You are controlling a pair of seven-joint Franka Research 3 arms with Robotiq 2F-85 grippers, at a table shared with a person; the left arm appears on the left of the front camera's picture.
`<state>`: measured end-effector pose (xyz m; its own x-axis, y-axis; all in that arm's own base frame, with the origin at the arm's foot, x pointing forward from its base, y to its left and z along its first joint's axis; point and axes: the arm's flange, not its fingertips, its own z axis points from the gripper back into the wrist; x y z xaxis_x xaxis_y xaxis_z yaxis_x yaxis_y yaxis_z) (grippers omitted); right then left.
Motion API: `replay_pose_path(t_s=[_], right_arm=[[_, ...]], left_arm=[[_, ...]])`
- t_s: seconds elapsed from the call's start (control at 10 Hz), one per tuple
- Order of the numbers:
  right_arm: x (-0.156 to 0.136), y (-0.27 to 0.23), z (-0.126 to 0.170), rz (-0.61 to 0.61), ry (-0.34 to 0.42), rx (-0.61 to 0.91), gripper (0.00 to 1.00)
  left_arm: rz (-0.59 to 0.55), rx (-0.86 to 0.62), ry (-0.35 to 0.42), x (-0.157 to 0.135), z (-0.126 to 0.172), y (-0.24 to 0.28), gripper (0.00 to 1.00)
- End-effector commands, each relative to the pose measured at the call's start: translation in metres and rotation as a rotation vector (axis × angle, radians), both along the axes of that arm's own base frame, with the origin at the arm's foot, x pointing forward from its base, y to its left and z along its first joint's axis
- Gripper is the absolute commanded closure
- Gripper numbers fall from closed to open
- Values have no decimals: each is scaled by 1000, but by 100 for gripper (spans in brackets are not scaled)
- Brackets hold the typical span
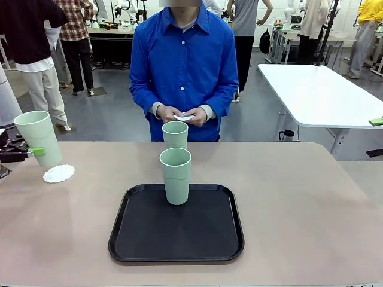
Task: Place coasters on the table and set cups on them.
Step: Take one Reusable plastic cup from the Flat Tray and place it on a coaster set by the human.
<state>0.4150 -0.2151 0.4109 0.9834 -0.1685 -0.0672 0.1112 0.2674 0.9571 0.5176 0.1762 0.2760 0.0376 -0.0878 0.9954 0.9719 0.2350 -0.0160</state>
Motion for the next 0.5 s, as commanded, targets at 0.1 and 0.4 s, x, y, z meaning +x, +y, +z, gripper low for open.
replay_pose_path(t_s=[0.1,0.4], right_arm=[[-1,1,0,3,0,8,0],[-1,1,0,3,0,8,0]], left_arm=[[-18,22,-16,10,-19,-5,15],[-28,1,-6,9,-33,-7,15]])
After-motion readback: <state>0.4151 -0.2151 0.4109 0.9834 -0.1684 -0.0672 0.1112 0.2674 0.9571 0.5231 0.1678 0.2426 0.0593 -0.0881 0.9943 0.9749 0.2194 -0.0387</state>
